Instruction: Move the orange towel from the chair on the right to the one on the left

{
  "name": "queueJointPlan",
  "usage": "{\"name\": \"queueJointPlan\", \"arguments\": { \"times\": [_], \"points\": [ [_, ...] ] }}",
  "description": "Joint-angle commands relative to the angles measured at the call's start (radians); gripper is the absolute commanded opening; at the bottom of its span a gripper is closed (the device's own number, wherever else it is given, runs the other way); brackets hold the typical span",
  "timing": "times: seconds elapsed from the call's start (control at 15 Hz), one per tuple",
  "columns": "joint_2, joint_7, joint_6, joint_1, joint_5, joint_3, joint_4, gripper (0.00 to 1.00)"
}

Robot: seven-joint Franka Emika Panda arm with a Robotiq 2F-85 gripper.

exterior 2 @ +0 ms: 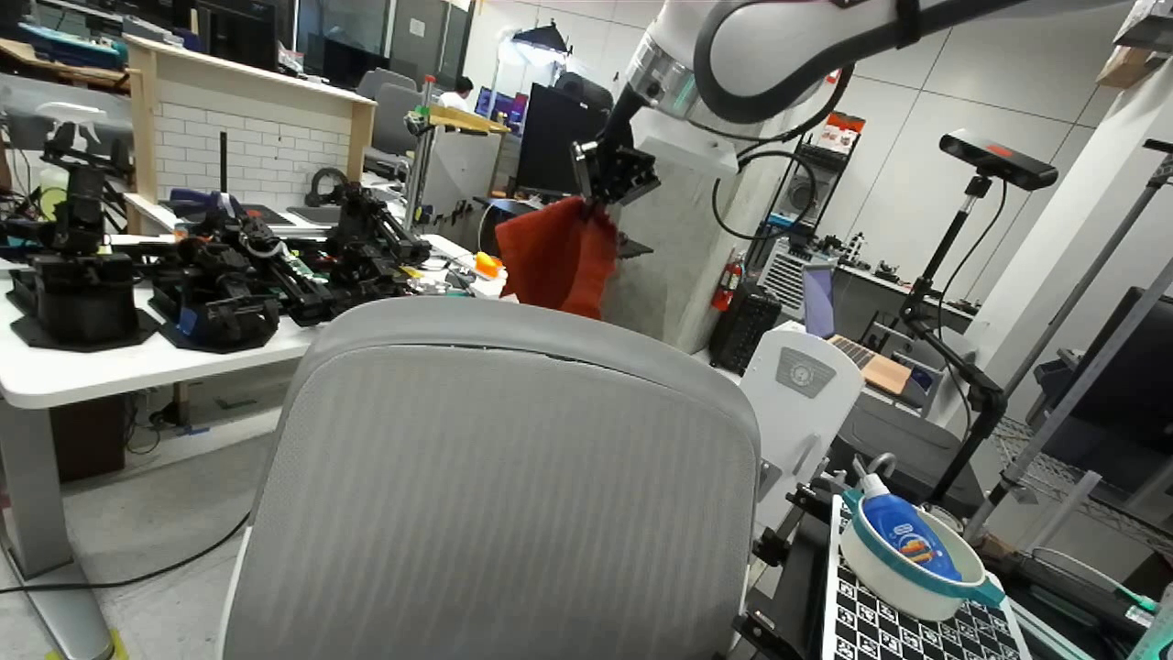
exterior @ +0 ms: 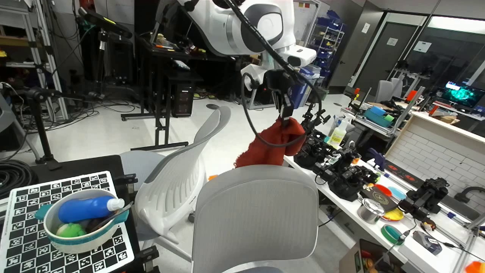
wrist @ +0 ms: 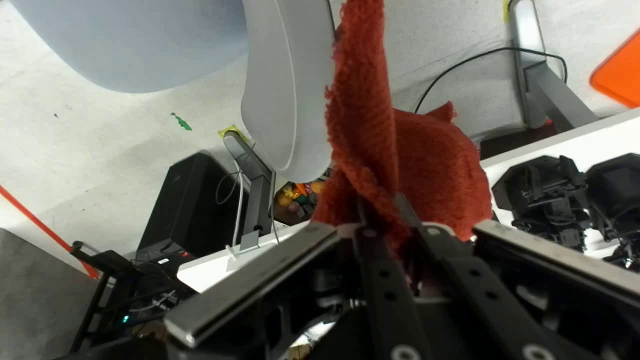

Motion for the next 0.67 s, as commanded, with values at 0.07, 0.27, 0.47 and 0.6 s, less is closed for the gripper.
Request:
{"name": "queueJointPlan", "arguments": {
  "times": [0.07,0.27,0.47,0.6],
  "points": [
    [-0.136,0.097,0.125,0.016,-0.055,-0.030,-0.290,0.03],
    [-0.211,0.170,0.201,0.019,-0.093,-0.036,-0.458,0.03],
    [-0.274,0.253,0.274,0.006,-0.140,-0.034,-0.604,0.03],
    [-0.300,0.294,0.303,-0.013,-0.169,-0.034,-0.663,0.03]
  ]
}}
